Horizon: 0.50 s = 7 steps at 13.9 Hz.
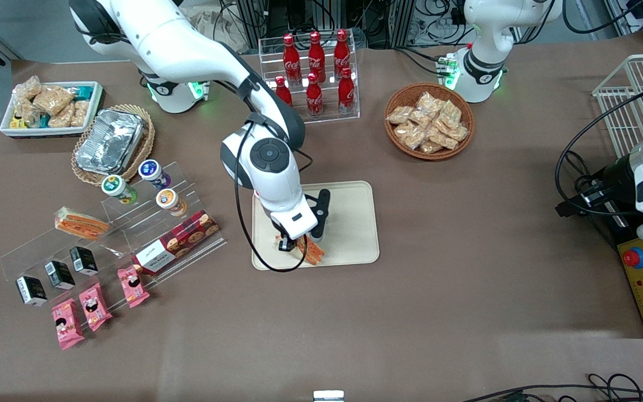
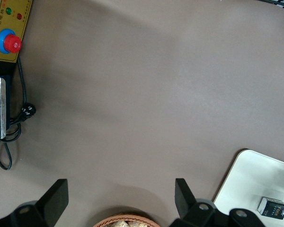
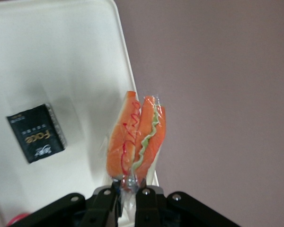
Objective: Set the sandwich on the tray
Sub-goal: 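Carry the sandwich over the cream tray and lower it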
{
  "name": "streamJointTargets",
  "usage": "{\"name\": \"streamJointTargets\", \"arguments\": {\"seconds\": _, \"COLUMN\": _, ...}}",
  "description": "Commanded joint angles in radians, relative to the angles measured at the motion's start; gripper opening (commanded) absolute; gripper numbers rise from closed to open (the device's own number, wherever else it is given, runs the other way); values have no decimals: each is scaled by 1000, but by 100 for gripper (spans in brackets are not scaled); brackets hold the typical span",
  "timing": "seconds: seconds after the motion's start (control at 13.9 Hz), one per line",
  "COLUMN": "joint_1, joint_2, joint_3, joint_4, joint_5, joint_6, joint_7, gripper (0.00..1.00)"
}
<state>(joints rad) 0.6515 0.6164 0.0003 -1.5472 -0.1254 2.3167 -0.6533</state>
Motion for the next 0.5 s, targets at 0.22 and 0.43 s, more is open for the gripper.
{"name": "streamJointTargets", "arguments": {"seconds": 0.22, "joint_1": 20, "joint_2": 5, "joint_3": -8, "joint_4": -71, "joint_5": -23, "joint_6": 92, "joint_7": -8, "gripper": 13}}
{"name": "streamJointTargets", "arguments": {"seconds": 0.43, "joint_1": 17, "joint_2": 3, "joint_3": -6, "joint_4": -64, "joint_5": -20, "joint_6": 90, "joint_7": -20, "gripper": 56}}
